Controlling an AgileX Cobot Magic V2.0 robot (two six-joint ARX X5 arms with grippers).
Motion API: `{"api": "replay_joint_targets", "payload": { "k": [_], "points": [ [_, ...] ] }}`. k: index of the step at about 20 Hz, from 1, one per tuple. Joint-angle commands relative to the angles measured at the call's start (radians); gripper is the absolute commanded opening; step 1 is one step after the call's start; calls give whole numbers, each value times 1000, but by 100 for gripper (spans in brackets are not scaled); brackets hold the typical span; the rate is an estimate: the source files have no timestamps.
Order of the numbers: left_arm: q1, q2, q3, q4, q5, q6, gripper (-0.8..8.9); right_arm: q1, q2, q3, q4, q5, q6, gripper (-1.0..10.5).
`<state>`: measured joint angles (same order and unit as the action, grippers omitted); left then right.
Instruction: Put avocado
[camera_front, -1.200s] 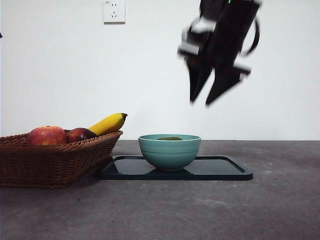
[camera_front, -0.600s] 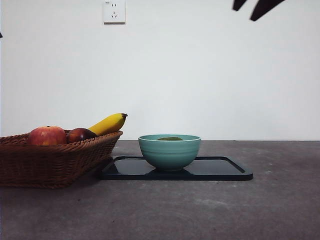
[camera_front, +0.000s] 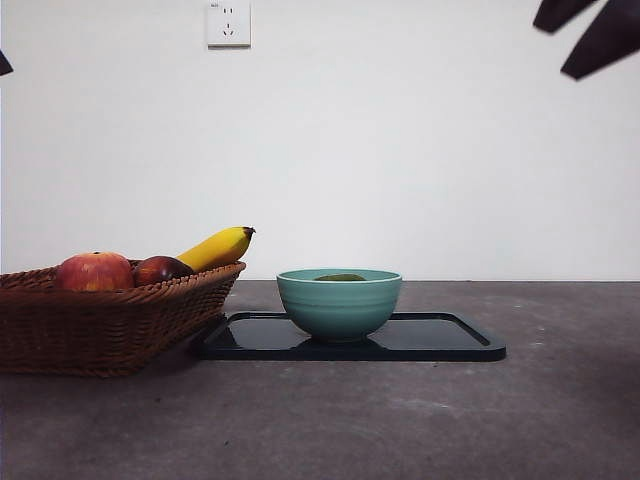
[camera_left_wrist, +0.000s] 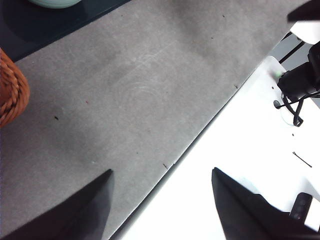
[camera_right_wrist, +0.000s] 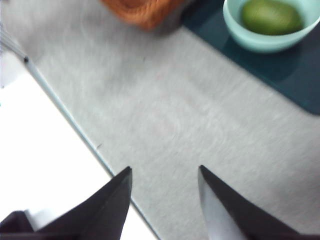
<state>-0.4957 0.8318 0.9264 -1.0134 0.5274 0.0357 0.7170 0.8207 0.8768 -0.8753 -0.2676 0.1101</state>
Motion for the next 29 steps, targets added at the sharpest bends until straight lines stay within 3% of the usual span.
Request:
{"api": "replay_joint_targets", "payload": {
  "k": [1, 9, 10, 12, 29],
  "points": [
    [-6, 6, 7, 8, 5, 8, 311, 20, 6, 7, 21, -5, 14, 213],
    [-6, 6, 7, 8, 5, 9, 285, 21, 6, 7, 31, -5, 14, 211],
    [-6, 6, 7, 8, 5, 9, 219, 21, 6, 7, 30, -5, 14, 181],
    [-6, 6, 7, 8, 5, 9, -3, 21, 6, 7, 30, -5, 14, 2],
    [-6, 6, 9, 17, 5, 9, 9, 21, 6, 8, 31, -4, 14, 7]
  ]
}}
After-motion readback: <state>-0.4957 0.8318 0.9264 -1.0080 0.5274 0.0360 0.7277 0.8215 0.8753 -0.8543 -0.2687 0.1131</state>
